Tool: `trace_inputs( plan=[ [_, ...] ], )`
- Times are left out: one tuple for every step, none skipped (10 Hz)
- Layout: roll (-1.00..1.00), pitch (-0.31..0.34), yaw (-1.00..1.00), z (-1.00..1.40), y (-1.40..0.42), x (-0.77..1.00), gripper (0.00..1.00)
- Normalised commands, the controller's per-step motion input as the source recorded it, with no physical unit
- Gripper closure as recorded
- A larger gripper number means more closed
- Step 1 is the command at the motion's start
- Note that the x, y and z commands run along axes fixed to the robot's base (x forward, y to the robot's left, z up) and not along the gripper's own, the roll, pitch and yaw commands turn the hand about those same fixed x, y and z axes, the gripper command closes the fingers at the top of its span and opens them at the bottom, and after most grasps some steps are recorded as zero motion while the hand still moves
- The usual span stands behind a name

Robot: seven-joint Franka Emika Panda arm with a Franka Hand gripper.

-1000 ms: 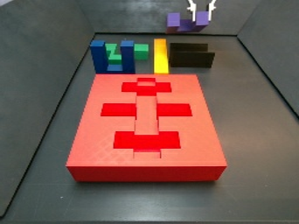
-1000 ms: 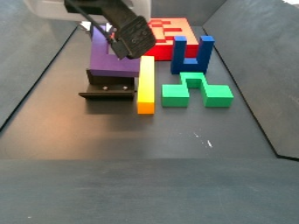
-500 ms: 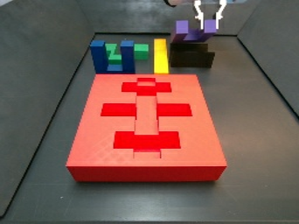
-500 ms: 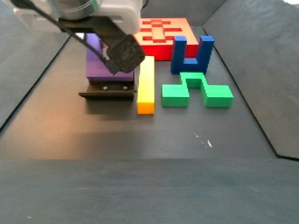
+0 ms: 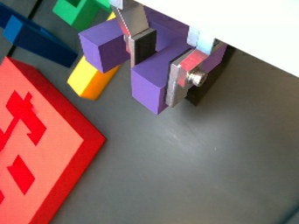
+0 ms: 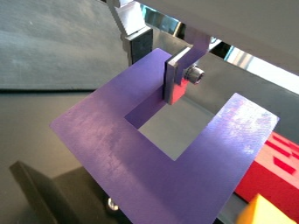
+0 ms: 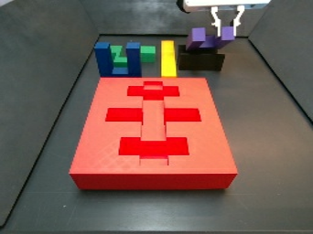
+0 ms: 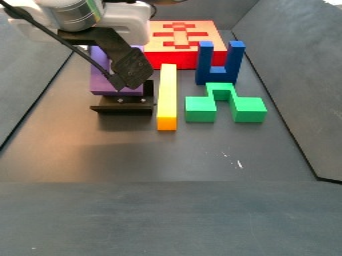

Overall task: Pick up the purple object. Move up. Place the purple object on the fixture. Regrasp the purple object. Move to above the board. Insert the purple object.
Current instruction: Place the purple object on the fixture.

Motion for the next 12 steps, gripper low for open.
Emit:
trace_inputs(
  plan=[
    [-0.27,0.0,0.0,-0.15,0.0,0.06,1.0],
    [-0.31,0.0,-0.04,-0.1,0.0,0.0,1.0],
    [-0.27,-0.006,-0.05,-0.12,0.01,-0.03,1.0],
    [-0.04,0.0,-0.12,-0.11,0.03,-0.01,1.0],
    [0.0,0.046,-0.21,-0.09,0.08,0.0,1.0],
    [0.0,0.009,-0.22,-0.13,0.08,-0.04,1.0],
    [0.0,0.0,-0.22,-0.15,0.1,-0.06,1.0],
    [0.0,0.017,-0.21,-0.1,0.13,-0.09,1.0],
    [0.0,0.0,-0.16,-0.12,0.15,-0.13,1.0],
    [0.0,0.0,-0.11,-0.13,0.15,-0.1,1.0],
    [0.11,0.009,-0.04,-0.15,0.12,-0.06,1.0],
    [0.22,0.043,-0.02,-0.23,0.05,0.0,1.0]
  ],
)
